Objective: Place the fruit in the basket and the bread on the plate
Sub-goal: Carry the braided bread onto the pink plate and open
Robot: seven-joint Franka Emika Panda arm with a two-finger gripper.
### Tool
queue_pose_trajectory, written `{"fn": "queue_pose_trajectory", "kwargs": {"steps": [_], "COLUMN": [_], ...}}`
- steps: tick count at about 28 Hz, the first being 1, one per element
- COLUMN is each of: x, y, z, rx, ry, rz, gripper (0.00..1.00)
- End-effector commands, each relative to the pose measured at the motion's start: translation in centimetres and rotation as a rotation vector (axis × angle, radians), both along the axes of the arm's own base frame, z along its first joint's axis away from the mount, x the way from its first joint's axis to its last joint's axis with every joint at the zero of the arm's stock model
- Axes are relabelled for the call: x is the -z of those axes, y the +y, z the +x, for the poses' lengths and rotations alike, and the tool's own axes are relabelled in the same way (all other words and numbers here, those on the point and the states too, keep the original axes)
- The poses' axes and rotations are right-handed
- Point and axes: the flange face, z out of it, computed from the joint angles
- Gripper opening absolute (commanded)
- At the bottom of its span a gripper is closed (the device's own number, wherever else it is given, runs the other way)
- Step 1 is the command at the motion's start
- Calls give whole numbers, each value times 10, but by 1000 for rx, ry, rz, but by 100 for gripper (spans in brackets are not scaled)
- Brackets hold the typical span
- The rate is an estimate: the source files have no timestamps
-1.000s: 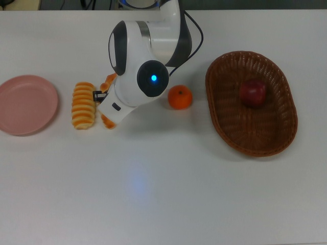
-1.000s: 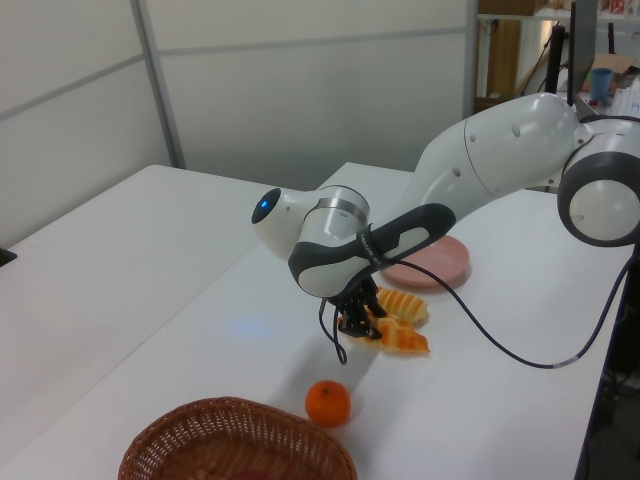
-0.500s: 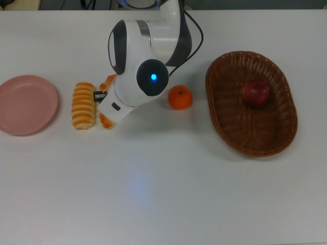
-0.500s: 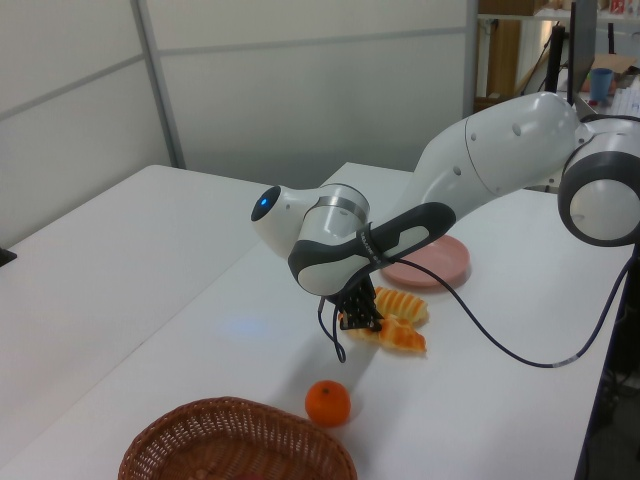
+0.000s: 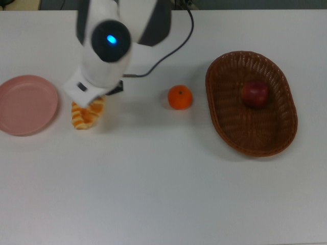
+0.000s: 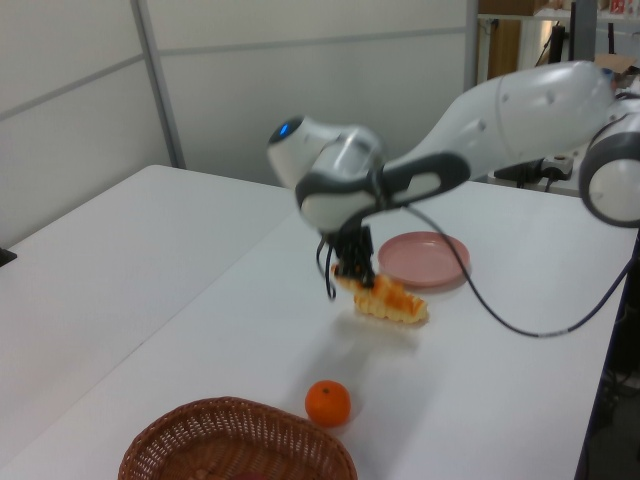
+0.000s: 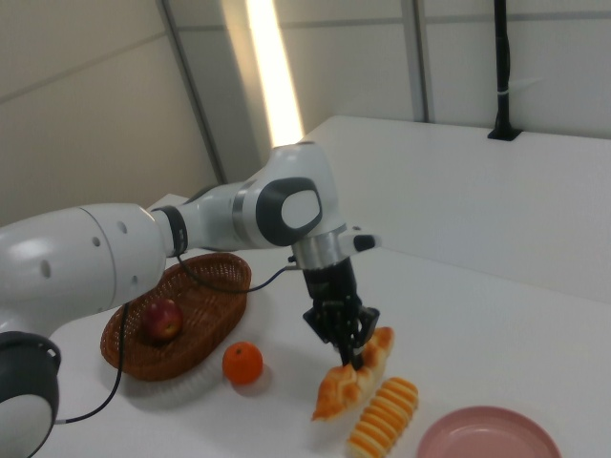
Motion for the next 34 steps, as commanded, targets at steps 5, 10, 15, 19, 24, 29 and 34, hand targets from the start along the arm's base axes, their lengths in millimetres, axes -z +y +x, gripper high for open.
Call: {"fn": "queue_pose_trajectory", "kwargs": {"steps": [5, 10, 15, 19, 24, 29, 34], "x": [-30, -15, 18, 32, 36, 26, -2], "y": [-109, -161, -187, -188, -182, -179, -164], "z": [-9, -8, -6, -4, -4, -3, -2], "rx": [106, 149, 135, 113, 86, 99, 143], "ry": [-97, -169, -154, -149, -132, -150, -210], "rz": [26, -14, -83, -96, -127, -107, -16], "gripper": [0, 0, 2, 58, 100, 100, 100]}}
